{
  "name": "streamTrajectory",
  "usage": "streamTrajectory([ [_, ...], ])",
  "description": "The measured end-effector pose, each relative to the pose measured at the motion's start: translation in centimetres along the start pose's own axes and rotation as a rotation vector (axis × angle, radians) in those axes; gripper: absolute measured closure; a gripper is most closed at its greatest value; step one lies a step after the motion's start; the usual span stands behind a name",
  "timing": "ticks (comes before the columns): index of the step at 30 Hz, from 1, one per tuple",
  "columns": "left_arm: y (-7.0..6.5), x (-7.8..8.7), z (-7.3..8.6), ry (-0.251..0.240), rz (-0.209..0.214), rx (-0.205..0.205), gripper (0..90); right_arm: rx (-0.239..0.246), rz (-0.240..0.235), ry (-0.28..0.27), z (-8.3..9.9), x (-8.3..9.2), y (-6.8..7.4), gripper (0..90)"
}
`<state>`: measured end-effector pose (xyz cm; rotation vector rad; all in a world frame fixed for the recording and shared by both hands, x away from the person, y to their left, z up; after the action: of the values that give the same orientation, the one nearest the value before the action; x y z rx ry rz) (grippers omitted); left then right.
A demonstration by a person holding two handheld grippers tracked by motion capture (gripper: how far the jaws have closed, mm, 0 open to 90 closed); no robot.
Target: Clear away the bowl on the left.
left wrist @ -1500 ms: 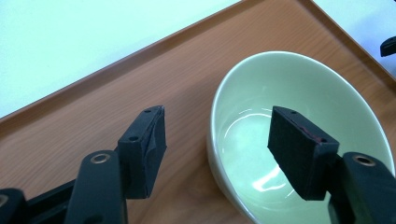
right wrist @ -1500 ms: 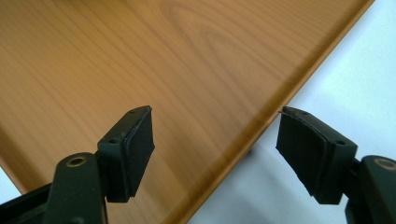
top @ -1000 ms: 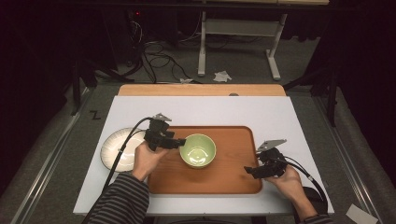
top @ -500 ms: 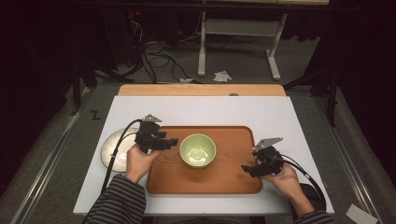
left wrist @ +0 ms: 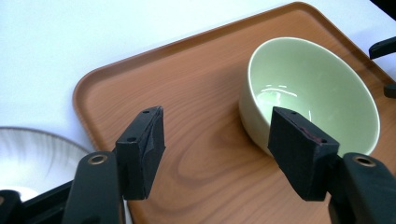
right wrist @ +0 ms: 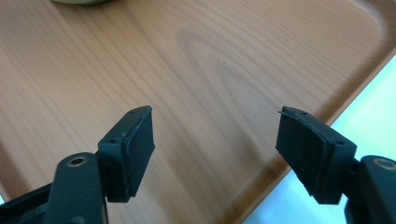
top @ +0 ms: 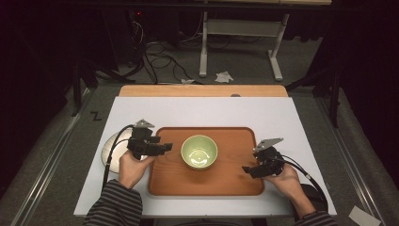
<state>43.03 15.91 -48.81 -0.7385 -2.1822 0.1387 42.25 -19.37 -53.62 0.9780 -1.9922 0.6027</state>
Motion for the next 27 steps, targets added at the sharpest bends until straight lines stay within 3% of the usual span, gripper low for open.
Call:
streamTrajectory([
  [8, 0.3, 0.5, 1.0, 0.004, -0.018, -0.001, 36.5, 0.001, 0.0, 0.001, 0.0, 0.0, 0.0, 29.2],
  [14, 0.1, 0.6, 1.7, 0.023, -0.044, -0.032, 36.1, -0.007, 0.001, -0.003, 0.0, 0.1, -0.1, 28.8],
  [27, -0.4, 0.4, 2.5, 0.05, -0.029, -0.04, 36.0, 0.0, -0.003, 0.001, 0.0, 0.0, 0.0, 28.7],
])
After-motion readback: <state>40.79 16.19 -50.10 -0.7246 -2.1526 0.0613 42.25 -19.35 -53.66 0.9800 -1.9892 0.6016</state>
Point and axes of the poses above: each handheld gripper's, and its own axes: x roughly backward along the jaws, z roughly out of its underside, y roughly to its left, the point moved 7 cm from there along -x, roughly forward along the jaws, and after that the axes turned 6 degrees about x, right-handed, at the moved point
